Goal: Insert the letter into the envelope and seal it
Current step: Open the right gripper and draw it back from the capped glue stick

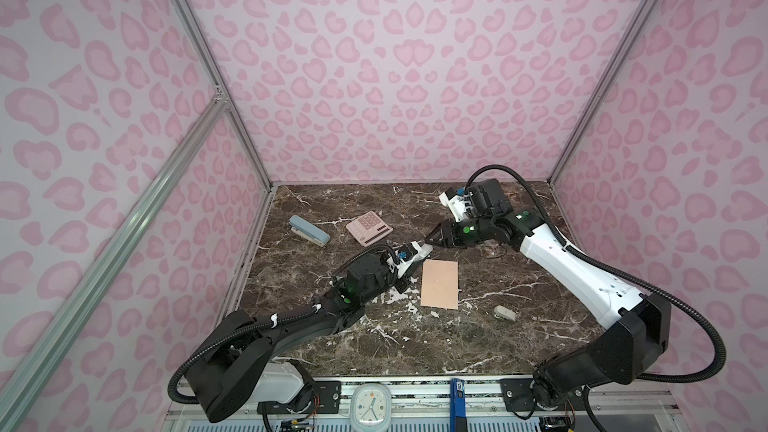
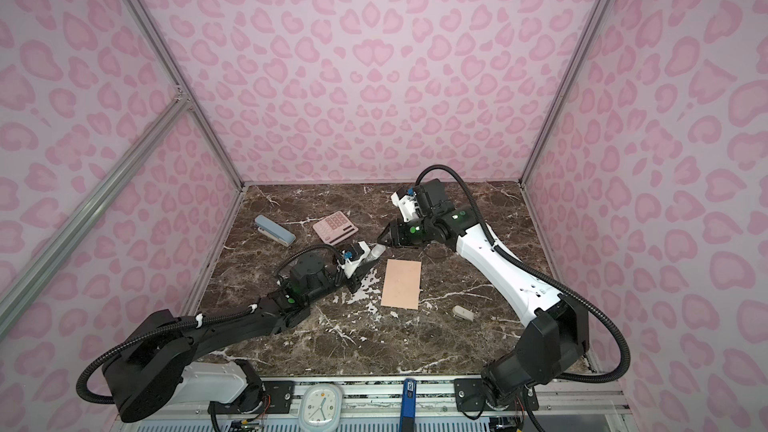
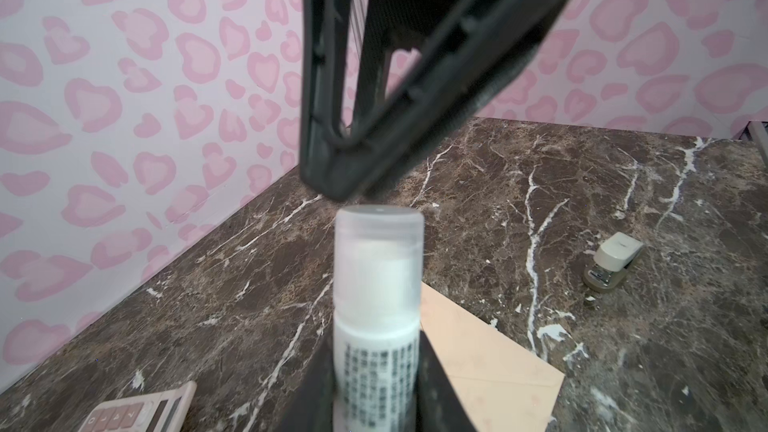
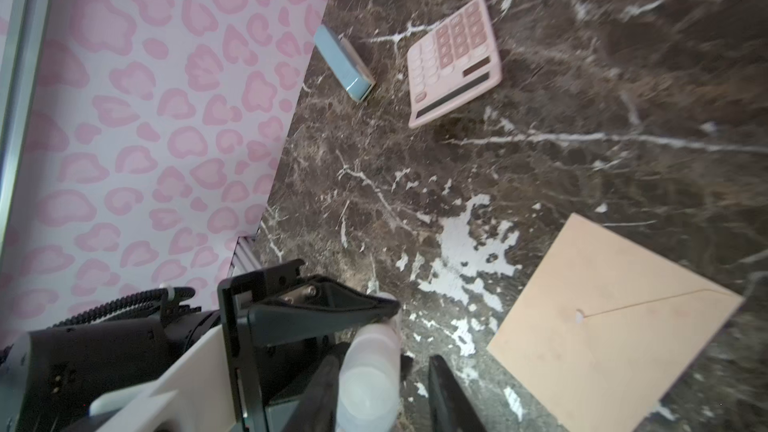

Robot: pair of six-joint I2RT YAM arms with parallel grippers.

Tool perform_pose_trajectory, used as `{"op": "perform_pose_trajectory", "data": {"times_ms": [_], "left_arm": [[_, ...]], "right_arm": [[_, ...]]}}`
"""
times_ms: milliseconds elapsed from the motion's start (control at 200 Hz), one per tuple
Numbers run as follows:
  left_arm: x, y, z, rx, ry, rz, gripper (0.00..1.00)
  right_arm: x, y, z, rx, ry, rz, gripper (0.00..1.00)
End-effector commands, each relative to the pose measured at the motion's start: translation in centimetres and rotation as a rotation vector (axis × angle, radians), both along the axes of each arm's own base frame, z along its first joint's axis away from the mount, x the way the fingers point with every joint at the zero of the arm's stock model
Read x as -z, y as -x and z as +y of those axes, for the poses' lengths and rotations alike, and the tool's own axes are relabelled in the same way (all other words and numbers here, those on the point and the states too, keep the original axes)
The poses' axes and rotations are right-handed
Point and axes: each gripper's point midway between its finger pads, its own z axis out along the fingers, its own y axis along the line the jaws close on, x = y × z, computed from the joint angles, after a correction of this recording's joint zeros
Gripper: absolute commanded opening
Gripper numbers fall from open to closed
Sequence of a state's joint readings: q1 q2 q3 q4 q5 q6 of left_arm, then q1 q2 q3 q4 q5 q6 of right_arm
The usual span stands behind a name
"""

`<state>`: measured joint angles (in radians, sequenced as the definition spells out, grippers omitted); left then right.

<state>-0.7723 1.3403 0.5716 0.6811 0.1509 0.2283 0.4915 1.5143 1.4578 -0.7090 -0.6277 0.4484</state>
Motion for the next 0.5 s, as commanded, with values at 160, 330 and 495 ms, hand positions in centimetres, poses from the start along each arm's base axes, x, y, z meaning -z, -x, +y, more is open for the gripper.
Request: {"op": "perform_pose_trajectory", "data": {"times_ms": [160, 330, 495], "left_arm": [[-1.5, 0.0, 0.4, -0.016, 0.039, -0.042, 0.04], [-1.8, 0.1, 0.5, -0.019, 0.045, -0.038, 0.04], [-2.1, 0.1, 0.8, -0.03, 0.044, -0.032, 0.04]], "right_arm": [[-2.9, -1.3, -2.7, 0.065, 0.009, -0.072, 0.42], [-3.1, -1.7, -3.3, 0.098, -0.004, -0.091, 0.42], [-1.1, -1.7, -3.7, 0.132, 0.006, -0.071, 0.42]]}}
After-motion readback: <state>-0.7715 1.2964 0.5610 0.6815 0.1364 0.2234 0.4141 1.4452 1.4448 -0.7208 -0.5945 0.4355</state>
